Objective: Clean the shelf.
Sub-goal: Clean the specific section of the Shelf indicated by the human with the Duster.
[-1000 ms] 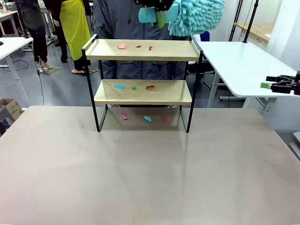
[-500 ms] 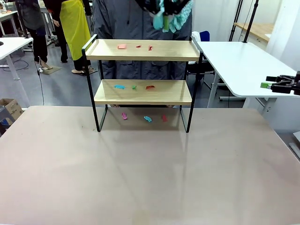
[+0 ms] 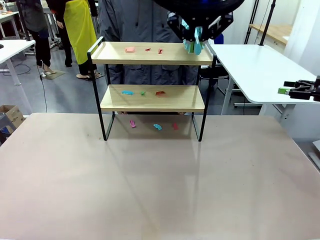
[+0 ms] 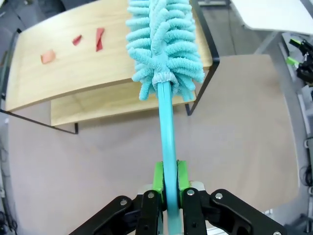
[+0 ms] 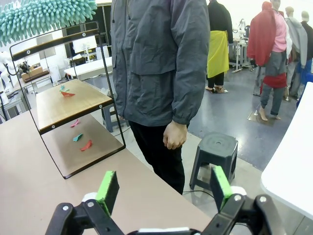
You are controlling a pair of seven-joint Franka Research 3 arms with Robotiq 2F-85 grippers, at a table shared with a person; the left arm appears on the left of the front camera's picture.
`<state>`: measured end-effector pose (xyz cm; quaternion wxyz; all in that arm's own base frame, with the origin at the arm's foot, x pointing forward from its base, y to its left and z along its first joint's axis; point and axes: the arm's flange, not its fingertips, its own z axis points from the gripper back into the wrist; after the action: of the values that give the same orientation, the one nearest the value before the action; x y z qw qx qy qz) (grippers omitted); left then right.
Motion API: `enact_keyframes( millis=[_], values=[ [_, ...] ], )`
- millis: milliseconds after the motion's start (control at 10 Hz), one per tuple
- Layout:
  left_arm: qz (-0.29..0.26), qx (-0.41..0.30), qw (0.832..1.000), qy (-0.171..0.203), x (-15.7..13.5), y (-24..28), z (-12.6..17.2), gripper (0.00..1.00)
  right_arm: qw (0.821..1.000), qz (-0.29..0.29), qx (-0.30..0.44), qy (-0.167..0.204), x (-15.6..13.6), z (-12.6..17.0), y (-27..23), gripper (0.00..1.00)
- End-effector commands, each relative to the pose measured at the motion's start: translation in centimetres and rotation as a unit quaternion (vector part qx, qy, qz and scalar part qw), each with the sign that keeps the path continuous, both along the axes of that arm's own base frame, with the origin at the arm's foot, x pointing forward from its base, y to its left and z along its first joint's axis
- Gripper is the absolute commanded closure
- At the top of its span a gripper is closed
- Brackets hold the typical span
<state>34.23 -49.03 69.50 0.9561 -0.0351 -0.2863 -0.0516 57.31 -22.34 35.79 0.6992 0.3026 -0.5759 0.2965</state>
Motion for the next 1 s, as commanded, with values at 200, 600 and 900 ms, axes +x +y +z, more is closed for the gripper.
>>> enact_keyframes(
  millis=[200, 600, 900],
  values=[
    [0.026, -0.002, 0.998, 0.049, 0.5, -1.0, -0.8, 0.87, 1.000, 0.001, -0.001, -0.001, 0.0, 0.2, 0.3, 0.00],
    [0.022, 0.001, 0.998, 0.061, 0.8, -1.1, -2.3, 0.87, 1.000, 0.001, -0.001, -0.001, 0.0, 0.2, 0.3, 0.00],
    [0.030, 0.003, 0.996, 0.078, 1.8, 0.2, -2.3, 0.87, 1.000, 0.001, -0.001, -0.001, 0.0, 0.2, 0.3, 0.00]
  ],
)
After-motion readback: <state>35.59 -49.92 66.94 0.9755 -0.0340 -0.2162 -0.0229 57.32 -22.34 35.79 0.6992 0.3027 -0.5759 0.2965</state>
